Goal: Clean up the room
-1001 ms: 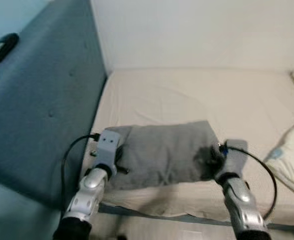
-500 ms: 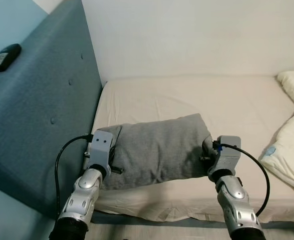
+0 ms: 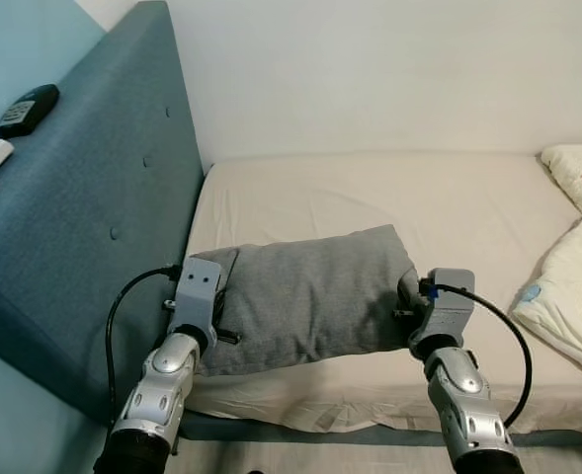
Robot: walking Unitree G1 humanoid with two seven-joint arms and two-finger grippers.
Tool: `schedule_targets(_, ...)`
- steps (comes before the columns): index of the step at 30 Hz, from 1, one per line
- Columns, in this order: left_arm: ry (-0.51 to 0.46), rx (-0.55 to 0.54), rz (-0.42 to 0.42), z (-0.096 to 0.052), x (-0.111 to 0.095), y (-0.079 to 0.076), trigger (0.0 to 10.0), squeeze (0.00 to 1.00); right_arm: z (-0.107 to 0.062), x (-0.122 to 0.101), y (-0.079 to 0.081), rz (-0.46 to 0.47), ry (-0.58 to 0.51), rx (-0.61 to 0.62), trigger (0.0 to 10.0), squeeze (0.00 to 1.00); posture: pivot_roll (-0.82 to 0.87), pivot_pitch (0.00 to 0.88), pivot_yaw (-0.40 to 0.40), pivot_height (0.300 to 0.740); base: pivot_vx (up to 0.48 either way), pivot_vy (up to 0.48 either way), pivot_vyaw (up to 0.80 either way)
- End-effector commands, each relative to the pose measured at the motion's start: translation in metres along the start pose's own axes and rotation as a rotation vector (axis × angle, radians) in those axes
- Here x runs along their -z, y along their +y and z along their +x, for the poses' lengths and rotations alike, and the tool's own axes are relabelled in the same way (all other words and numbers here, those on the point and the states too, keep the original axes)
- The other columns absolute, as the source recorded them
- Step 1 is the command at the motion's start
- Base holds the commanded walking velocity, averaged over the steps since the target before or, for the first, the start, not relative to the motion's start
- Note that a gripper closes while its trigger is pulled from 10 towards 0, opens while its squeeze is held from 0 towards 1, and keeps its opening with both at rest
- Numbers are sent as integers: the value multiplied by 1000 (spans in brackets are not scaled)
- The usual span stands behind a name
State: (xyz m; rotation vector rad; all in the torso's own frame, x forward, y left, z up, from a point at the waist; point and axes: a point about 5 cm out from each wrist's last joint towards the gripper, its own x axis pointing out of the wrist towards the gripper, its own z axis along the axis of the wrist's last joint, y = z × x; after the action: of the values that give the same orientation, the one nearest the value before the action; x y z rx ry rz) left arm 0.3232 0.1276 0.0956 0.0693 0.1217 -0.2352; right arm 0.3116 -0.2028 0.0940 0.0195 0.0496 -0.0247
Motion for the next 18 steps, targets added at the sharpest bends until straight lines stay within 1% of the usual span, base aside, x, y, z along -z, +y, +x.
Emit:
schedule_targets(1, -23, 43, 19, 1, -4, -7, 10000, 0, -1, 0, 8, 0, -15, -34, 10000, 0, 27, 194, 20, 733, 0, 0, 0)
schedule_targets(7, -9, 36, 9, 1, -3, -6, 10000, 0, -1, 0, 8, 3, -16, -34, 10000, 0, 25, 192, 19, 733, 0, 0, 0)
schedule_targets(8, 7, 26, 6, 1, 1, -5, 10000, 0, 0, -1, 9, 1, -17, -38, 10000, 0, 22, 185, 16, 733, 0, 0, 0)
schedule_targets(12, 11, 21, 2, 1, 3, -5, 10000, 0, 0, -1, 10, -4, -17, -42, 10000, 0, 22, 185, 16, 733, 0, 0, 0)
schedule_targets(14, 49, 7, 2, -3, 12, -3, 10000, 0, 0, 0, 12, -7, -14, -49, 10000, 0, 22, 176, 13, 733, 0, 0, 0)
schedule_targets(15, 49, 7, 2, -3, 12, -3, 10000, 0, 0, 0, 12, -7, -14, -49, 10000, 0, 22, 176, 13, 733, 0, 0, 0)
schedule_targets(18, 141, -4, 10, -10, 36, -1, 10000, 0, -1, 12, 18, 1, 33, -69, 10000, 0, 23, 153, 11, 733, 0, 0, 0)
